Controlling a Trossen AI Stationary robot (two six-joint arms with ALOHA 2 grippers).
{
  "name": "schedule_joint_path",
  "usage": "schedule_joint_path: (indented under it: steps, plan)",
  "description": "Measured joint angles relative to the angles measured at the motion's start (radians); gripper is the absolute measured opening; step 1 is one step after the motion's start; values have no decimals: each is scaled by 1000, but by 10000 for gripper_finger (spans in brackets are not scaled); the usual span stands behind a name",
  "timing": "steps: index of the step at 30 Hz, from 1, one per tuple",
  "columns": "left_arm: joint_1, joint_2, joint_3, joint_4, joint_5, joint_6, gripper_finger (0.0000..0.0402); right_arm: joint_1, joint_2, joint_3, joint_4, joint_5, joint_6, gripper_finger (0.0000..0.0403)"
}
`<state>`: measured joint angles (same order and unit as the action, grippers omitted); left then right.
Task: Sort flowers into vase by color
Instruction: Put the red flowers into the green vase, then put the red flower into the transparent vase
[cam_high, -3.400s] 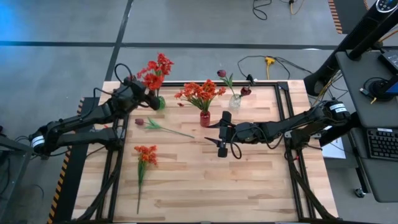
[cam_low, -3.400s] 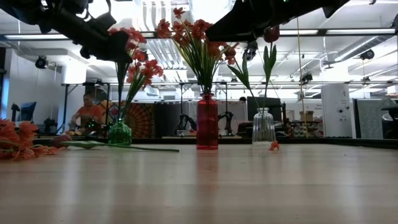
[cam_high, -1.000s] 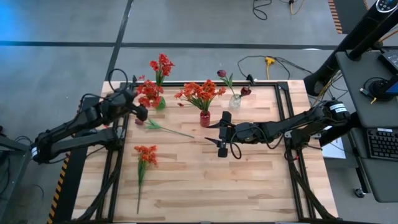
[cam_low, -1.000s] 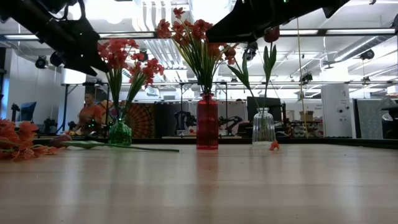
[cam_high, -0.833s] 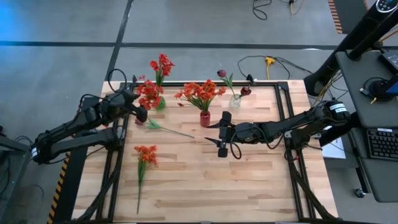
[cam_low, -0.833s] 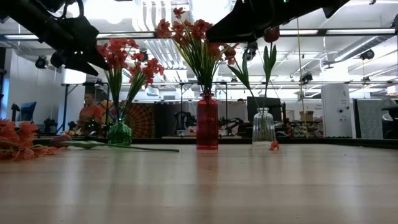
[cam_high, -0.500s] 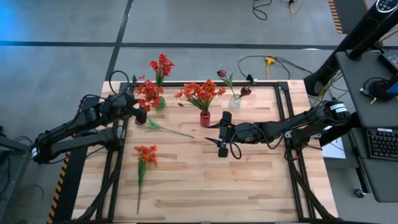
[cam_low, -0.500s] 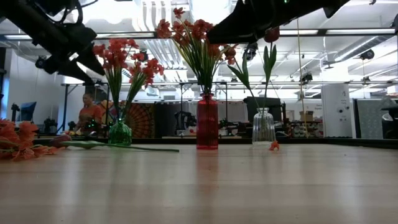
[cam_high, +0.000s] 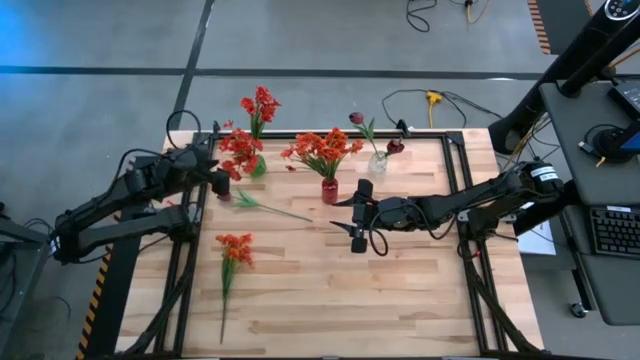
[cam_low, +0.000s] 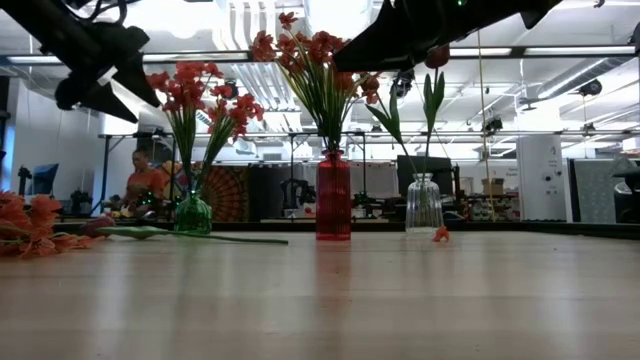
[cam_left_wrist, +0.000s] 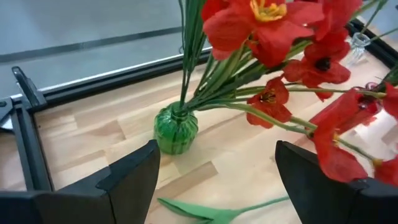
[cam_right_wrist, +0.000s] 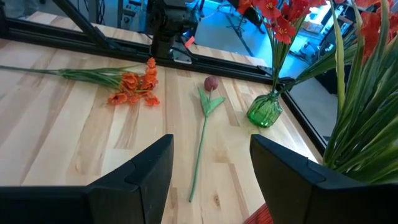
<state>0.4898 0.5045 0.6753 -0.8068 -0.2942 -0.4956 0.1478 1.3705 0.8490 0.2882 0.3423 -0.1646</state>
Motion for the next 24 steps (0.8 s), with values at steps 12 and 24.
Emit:
schedule_joint_path:
  steps: [12,24]
  plan:
    - [-106,-5,1,65,24,12,300,0,0,0,-1,0,13,206]
    - [-277,-26,1,210,51,102,300,22,0,70,-30,-9,50,206]
